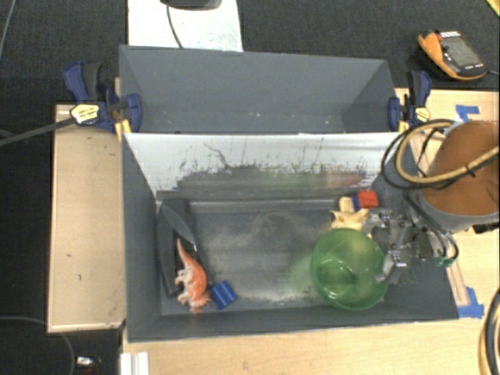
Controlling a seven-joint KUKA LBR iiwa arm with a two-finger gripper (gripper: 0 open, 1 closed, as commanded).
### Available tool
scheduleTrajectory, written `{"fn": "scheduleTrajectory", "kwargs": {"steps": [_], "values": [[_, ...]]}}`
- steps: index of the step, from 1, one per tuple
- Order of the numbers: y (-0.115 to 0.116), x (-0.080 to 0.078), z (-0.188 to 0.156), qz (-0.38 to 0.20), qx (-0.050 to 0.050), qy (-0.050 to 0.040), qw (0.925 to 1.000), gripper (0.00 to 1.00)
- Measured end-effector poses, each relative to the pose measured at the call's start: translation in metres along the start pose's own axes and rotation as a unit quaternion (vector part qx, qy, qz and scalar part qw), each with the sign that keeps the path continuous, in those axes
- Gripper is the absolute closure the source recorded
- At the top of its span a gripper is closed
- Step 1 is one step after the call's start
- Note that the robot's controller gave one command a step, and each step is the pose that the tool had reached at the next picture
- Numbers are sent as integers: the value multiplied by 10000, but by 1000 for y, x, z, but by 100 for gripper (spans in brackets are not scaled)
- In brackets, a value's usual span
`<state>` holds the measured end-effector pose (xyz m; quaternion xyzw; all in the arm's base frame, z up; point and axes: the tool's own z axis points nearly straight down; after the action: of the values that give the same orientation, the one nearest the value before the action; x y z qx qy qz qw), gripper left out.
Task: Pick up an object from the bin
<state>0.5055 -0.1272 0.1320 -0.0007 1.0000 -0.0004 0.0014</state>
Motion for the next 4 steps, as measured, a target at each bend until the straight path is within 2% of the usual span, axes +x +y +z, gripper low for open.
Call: {"fn": "scheduleTrajectory", "kwargs": {"steps": [1, 2, 3, 4], "values": [[6, -4, 49, -1759, 12, -49, 9844, 0], [8, -4, 61, -2039, 8, -34, 9790, 0], [30, 5, 31, -3649, 6, -49, 9310, 0], [42, 14, 58, -3874, 57, -127, 9218, 0]]}}
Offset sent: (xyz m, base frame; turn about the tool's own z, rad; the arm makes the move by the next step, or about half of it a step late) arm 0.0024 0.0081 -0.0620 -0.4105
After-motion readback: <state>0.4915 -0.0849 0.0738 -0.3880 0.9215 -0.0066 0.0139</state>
